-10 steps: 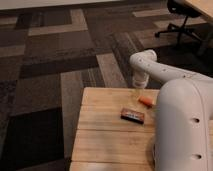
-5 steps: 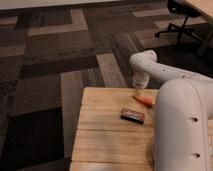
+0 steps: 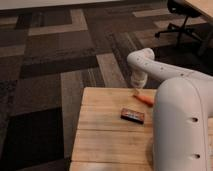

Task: Place the pepper in the ceramic cup

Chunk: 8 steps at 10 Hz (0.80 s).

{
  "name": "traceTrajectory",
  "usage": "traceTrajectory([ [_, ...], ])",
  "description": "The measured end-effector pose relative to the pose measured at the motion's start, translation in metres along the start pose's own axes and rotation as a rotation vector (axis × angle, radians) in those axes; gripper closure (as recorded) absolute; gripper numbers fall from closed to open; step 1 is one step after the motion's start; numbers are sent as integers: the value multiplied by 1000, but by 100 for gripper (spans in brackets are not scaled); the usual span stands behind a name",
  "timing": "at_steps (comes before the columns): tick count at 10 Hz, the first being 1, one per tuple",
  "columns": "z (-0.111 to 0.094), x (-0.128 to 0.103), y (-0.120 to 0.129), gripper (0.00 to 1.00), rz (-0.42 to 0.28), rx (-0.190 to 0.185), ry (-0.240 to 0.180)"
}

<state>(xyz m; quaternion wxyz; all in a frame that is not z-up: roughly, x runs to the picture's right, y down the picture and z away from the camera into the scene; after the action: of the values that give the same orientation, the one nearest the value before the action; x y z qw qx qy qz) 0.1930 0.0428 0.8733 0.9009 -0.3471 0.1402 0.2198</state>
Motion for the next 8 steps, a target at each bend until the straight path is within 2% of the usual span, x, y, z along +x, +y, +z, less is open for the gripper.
traceTrajectory([
  [3,2,2,-3,63,-13,7,17],
  [4,3,3,-5,48,-8,9,17],
  [5,4,2,-8,30,-2,16,15],
  [7,4,1,-9,20,-2,19,14],
  [8,4,1,-9,20,-2,19,14],
])
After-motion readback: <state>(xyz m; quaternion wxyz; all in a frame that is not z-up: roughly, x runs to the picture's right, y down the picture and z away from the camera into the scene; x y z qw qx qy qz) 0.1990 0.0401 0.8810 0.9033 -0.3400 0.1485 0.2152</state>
